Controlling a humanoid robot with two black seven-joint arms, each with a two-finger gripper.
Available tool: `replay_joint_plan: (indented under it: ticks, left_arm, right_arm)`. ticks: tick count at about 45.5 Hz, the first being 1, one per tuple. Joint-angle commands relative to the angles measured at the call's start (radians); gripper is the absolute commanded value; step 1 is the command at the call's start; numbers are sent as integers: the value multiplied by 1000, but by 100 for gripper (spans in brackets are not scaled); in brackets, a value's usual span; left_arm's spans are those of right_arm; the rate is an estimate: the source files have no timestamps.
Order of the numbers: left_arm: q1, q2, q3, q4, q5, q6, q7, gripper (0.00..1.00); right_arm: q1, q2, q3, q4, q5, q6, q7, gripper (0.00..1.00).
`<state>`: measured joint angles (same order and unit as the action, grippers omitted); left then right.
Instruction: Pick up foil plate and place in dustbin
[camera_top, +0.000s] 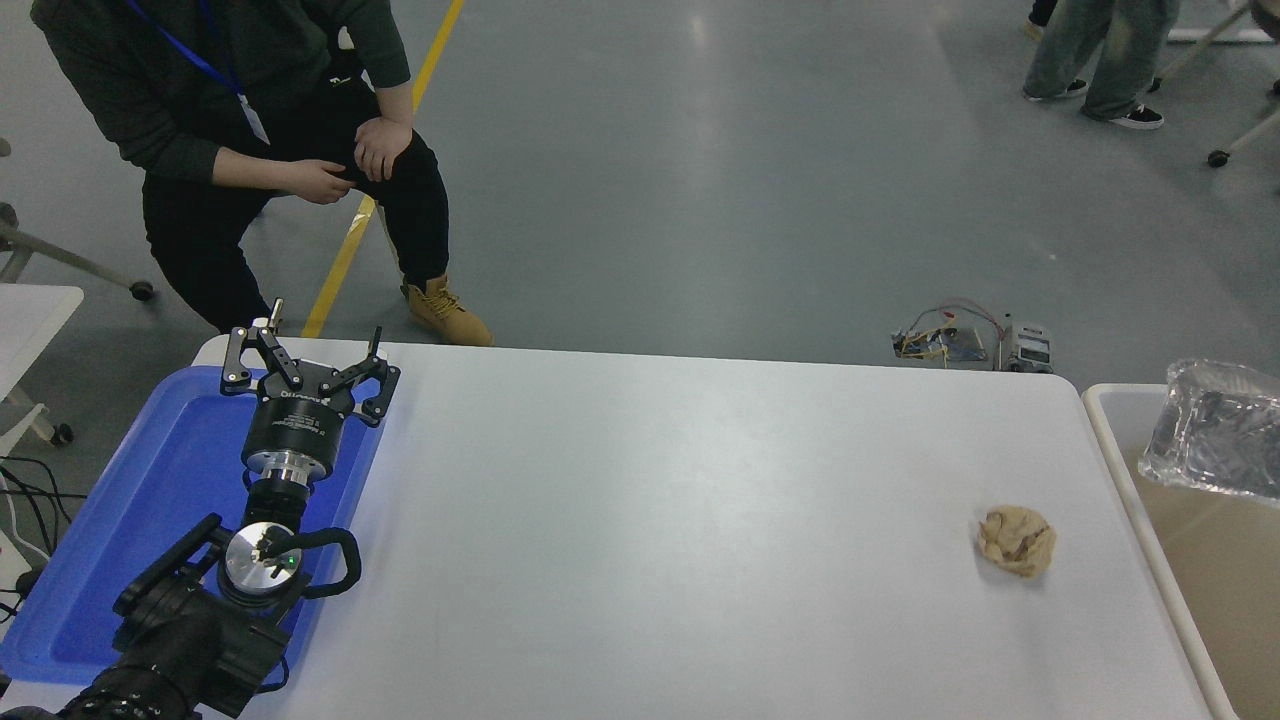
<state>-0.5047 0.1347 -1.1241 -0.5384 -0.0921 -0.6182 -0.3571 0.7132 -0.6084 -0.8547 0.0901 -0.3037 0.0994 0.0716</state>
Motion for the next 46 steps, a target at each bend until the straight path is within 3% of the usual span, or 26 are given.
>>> replay_joint_plan:
  ticks: [1, 27, 37, 41, 46]
  left_arm:
    - [0, 0, 1, 0, 0, 0, 0, 100]
    - [0, 0, 0, 0, 0, 0, 0, 100]
    - [0, 0, 0, 0, 0, 0, 0, 100]
    - [0, 0, 0, 0, 0, 0, 0, 100]
    - [0, 0, 1, 0, 0, 0, 0, 100]
  right_arm:
    - [-136, 41, 97, -44, 3, -82, -24, 0]
    - [-218, 55, 146, -41, 34, -115, -24, 0]
    - [-215, 55, 152, -40, 35, -128, -24, 62]
    - [-205, 53, 152, -40, 35, -148, -24, 98]
    - [-192, 52, 152, -27, 34, -148, -24, 100]
